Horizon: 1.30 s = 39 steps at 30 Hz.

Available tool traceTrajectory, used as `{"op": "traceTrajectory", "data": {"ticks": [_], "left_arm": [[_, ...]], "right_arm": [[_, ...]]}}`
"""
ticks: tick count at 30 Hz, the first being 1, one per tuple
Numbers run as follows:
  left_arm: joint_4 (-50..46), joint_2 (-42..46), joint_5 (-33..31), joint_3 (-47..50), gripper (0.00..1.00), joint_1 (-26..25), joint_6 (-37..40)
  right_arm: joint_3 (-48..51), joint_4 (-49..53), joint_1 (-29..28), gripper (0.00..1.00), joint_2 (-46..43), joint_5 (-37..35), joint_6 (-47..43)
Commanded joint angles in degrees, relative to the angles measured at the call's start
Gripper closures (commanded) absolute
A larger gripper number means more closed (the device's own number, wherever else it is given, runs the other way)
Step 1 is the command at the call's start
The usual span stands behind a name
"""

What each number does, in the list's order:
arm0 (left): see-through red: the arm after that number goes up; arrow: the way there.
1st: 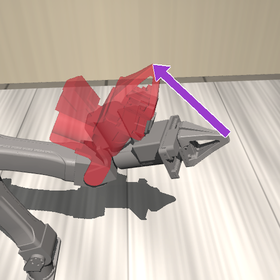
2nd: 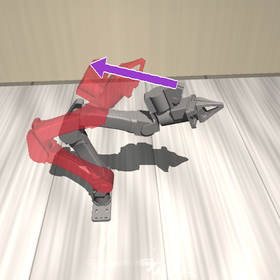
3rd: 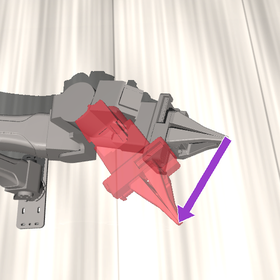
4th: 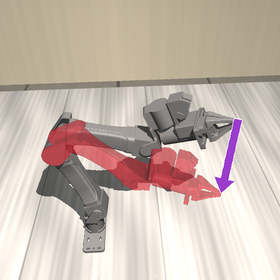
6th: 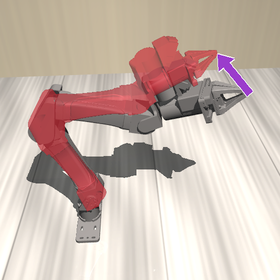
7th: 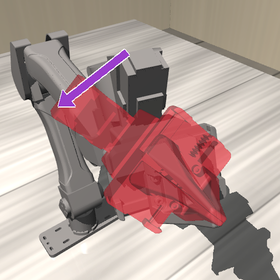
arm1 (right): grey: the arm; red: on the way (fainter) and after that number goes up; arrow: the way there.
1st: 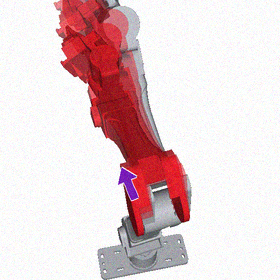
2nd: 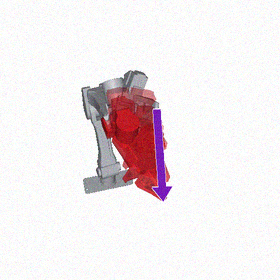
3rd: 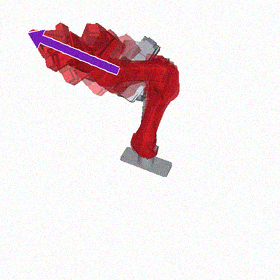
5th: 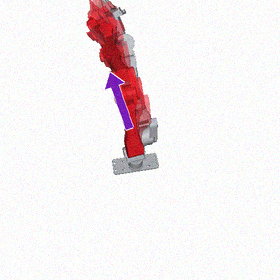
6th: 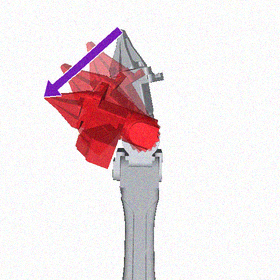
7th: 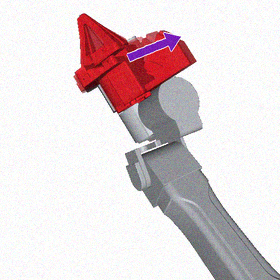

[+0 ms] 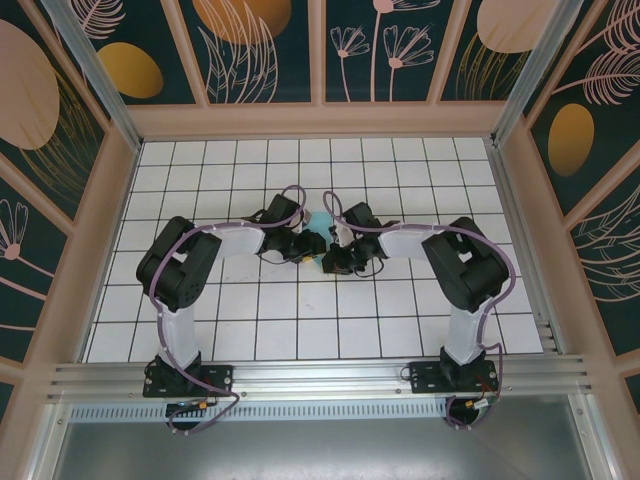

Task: Fold a paper plane with a square sheet of paper (fold left side to right side)
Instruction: Third fold the triangle at the center of the table.

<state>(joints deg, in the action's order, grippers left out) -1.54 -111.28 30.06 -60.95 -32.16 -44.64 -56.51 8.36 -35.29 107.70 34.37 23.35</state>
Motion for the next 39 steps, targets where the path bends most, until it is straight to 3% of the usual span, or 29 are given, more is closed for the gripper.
{"op": "traceTrajectory", "data": {"ticks": [1, 10, 28, 35, 39], "left_arm": [[-1.97, -1.83, -3.2, -0.22, 0.6, -0.18, 1.4], [-4.15, -1.39, -4.92, -2.46, 0.55, 0.46, 2.72], [-4.99, -5.61, -7.74, -6.72, 0.52, 8.95, 9.52], [-8.36, -3.84, -7.57, -11.29, 0.48, 9.58, 11.33], [-6.54, 0.84, -5.27, -9.16, 0.48, 9.49, 10.25]], "right_arm": [[-0.56, 2.01, -0.37, 0.9, 1.37, -3.29, 0.59], [2.28, 4.81, 0.75, 0.91, 3.15, -5.65, 2.13], [3.45, 5.97, 0.75, 0.93, 2.69, -7.04, 1.42], [3.08, 5.62, 0.77, 0.93, 2.44, -6.73, 1.5], [3.13, 4.83, 0.79, 0.93, 2.16, -6.25, 1.41]]}}
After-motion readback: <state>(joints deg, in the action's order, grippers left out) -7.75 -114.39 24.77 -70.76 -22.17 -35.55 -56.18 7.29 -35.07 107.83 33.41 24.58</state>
